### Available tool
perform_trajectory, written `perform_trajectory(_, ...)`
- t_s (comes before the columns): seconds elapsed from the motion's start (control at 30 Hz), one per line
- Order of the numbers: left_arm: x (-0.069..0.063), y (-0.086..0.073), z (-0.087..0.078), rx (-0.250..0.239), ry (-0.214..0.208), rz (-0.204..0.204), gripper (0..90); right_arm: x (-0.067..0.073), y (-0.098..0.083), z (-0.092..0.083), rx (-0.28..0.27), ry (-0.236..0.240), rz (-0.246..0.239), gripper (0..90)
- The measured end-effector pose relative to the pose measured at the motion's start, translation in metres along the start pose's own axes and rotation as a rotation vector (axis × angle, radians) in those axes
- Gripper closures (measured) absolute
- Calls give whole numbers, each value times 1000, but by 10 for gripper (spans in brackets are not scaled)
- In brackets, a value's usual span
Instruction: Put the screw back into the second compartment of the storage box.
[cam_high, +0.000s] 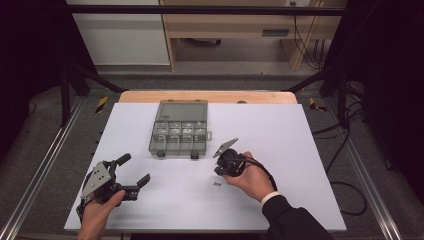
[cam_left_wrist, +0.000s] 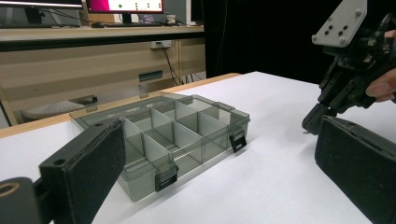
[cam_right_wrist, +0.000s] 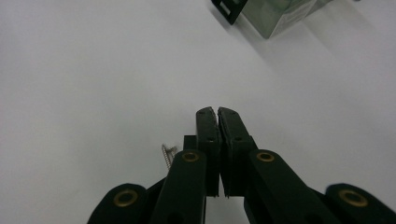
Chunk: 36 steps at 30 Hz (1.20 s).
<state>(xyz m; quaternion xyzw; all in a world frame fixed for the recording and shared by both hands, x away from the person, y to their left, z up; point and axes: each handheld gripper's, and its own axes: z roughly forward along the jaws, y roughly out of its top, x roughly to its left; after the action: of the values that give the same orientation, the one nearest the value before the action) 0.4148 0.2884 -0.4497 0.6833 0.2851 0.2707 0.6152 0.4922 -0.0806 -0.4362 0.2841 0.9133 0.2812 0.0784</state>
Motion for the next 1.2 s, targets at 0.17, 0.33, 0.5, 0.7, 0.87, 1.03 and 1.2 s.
perform_trajectory(0.17,0,0,0,3,0,2,20,1,7,-8,-47,-19,-6,878)
perform_trajectory(0.33,-1,0,0,10,1,7,20,5,17,-15,-87,-45,-20,877)
perform_trajectory(0.5,-1,0,0,10,6,7,19,7,28,-20,-119,-73,-27,878)
perform_trajectory(0.7,0,0,-1,6,14,7,21,10,44,-19,-125,-78,-49,877)
perform_trajectory(0.87,0,1,-1,4,15,7,21,9,56,-18,-144,-85,-46,877)
perform_trajectory(1.03,1,1,-2,0,25,5,23,7,64,-16,-168,-92,-30,877)
perform_trajectory(1.2,2,1,-2,1,26,4,23,6,75,-7,-211,-106,-21,877)
